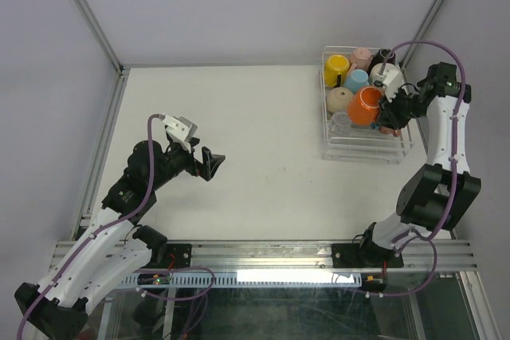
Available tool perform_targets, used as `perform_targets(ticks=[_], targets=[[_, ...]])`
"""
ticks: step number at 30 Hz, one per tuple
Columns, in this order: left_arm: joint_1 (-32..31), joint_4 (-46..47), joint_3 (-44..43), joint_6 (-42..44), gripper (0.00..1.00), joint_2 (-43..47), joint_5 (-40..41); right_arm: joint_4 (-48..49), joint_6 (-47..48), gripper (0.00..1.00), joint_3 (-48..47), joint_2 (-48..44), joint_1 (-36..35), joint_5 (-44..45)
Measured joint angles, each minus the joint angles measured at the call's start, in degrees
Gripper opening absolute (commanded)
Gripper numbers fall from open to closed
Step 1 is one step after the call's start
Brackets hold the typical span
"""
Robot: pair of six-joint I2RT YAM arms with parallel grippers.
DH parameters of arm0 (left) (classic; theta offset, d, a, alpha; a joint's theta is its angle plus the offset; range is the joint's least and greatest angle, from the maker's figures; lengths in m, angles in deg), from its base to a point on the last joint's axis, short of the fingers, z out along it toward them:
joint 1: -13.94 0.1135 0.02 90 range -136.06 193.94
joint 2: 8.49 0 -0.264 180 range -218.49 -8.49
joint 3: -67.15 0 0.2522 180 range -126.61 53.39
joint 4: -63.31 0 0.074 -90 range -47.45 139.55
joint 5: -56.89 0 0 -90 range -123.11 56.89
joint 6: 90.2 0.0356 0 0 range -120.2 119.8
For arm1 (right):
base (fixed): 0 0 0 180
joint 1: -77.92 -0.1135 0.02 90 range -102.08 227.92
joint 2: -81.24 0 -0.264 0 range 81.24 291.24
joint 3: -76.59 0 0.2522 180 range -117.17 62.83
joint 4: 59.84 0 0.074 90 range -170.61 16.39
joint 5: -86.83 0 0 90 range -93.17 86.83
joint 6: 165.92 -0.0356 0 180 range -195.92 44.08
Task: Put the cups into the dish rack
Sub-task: Turn the cup upside down in the dish rack.
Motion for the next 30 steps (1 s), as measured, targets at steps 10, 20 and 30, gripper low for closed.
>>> perform_targets(ticks=[10,20,30], targets=[[-0.02,-1.09,0.0,0.09,0.99,-0.04,1.11,-9.68,8.57,0.0,-8.17,11.19,0.42,5.27],[0.0,-1.31,0.0,0.44,0.99,-0.24,1.51,-14.47,12.96,0.0,-13.73,16.63,1.2,7.56],[0.0,-1.6,0.0,1.01,0.99,-0.26,1.51,-16.44,15.19,0.0,-15.15,18.18,1.7,7.45]])
